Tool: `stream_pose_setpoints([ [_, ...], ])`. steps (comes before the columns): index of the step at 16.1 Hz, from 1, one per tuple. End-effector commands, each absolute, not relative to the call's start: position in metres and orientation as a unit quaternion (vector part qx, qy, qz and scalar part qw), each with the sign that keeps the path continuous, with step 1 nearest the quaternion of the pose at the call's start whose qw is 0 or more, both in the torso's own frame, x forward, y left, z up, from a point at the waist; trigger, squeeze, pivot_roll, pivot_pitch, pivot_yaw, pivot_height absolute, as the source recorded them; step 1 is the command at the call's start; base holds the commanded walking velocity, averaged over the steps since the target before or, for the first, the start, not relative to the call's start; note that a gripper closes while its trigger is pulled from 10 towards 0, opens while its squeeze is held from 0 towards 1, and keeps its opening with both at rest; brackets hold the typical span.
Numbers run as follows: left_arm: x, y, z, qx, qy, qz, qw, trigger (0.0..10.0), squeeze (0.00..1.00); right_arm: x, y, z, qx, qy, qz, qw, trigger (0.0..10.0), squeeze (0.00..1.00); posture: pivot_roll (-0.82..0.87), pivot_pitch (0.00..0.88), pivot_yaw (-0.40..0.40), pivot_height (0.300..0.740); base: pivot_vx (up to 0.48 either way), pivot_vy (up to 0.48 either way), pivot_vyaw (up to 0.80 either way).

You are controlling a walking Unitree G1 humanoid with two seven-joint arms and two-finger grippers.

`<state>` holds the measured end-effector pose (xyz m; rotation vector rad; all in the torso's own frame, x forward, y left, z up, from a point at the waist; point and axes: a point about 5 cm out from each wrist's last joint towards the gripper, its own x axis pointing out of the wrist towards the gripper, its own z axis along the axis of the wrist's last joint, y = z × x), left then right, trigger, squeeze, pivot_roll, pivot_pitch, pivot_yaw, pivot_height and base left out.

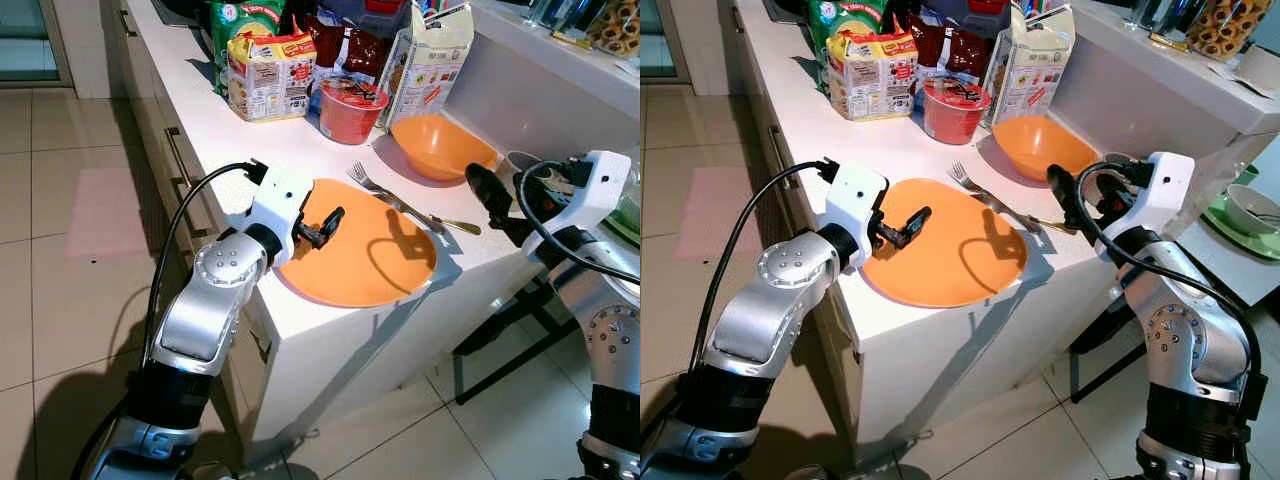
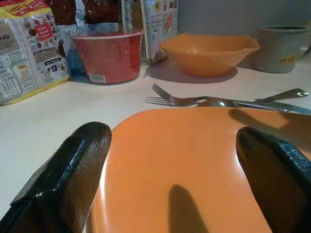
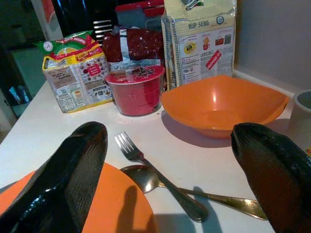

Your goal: Setting the table

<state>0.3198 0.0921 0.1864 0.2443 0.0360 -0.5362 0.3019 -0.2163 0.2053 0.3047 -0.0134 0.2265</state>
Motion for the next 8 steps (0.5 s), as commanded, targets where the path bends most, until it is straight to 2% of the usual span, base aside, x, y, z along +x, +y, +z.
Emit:
stream_pose_setpoints([
  [1, 0.3169, 0.0836, 0.1892, 0.124, 0.010, -0.274, 0.953, 10.0, 0.00, 0.3017, -0.2250, 0.2156, 0.148, -0.029, 0.105, 0.983, 10.0, 0.00, -0.01, 0.000, -0.221, 0.740, 0.000, 0.000, 0.00],
  [8, 0.3169, 0.0839, 0.1898, 0.122, 0.010, -0.272, 0.954, 10.0, 0.00, 0.3022, -0.2235, 0.2152, 0.147, -0.028, 0.107, 0.983, 10.0, 0.00, -0.01, 0.000, -0.224, 0.740, 0.000, 0.000, 0.00],
])
